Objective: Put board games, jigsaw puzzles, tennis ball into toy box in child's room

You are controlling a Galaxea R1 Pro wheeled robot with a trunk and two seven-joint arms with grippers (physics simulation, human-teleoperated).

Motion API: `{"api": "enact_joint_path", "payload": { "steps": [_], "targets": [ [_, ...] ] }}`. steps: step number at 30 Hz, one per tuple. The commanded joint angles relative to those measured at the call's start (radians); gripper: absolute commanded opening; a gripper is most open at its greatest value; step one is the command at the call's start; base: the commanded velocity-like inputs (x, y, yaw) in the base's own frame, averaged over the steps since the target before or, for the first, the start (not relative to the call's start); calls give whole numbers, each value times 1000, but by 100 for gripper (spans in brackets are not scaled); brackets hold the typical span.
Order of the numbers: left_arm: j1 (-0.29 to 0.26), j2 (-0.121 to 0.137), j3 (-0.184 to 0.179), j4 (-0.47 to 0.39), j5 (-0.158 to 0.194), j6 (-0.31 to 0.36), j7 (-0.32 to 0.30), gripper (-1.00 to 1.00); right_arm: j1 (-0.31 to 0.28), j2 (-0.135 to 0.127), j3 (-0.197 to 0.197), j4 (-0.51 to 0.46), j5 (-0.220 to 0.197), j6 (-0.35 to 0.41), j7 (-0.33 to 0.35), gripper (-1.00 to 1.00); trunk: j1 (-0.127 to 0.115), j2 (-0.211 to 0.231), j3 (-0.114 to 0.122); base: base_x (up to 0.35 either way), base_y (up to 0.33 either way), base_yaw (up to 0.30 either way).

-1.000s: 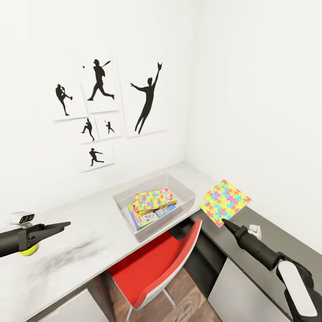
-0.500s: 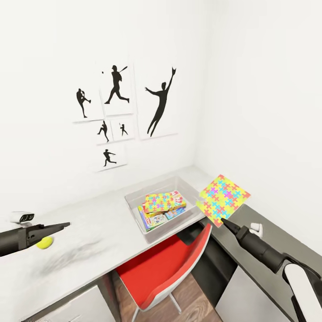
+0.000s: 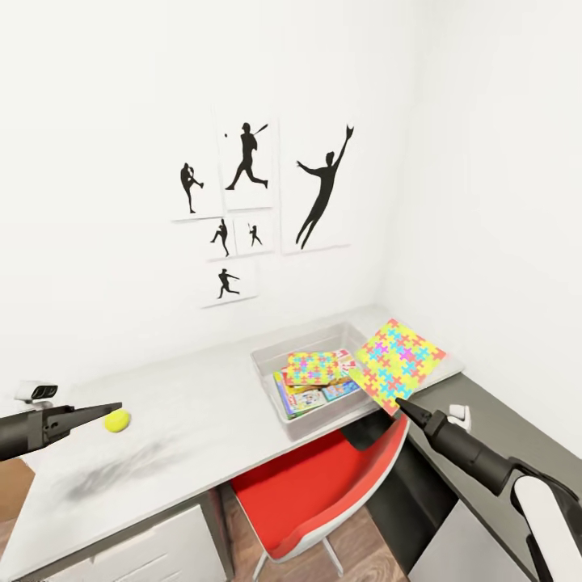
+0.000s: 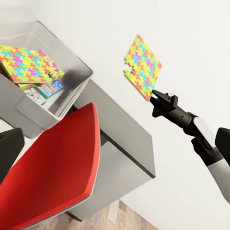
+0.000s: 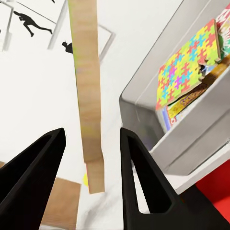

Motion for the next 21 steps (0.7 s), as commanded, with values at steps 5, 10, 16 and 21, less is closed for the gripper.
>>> {"api": "enact_joint_path", "payload": {
  "steps": [5, 10, 16, 21],
  "targets": [
    [-1, 0, -2, 2, -1, 11, -4, 100, -1, 1, -2, -19, 3, 8, 3, -100, 1, -2, -2, 0, 0, 34],
    [-1, -1, -4, 2, -1, 11, -4, 100, -1, 9, -2, -21, 2, 9, -29, -100, 1, -2, -2, 0, 0, 2],
    [-1, -1, -5, 4, -1, 11, -4, 100, -69, 12, -5, -39, -3, 150, -198, -100, 1, -2, -2, 0, 0, 0],
    [0, -1, -5, 3, -1, 11, -4, 100, -186, 16, 2, -36, -14, 192, -336, -100, 1, -2, -2, 0, 0, 0]
  ]
}}
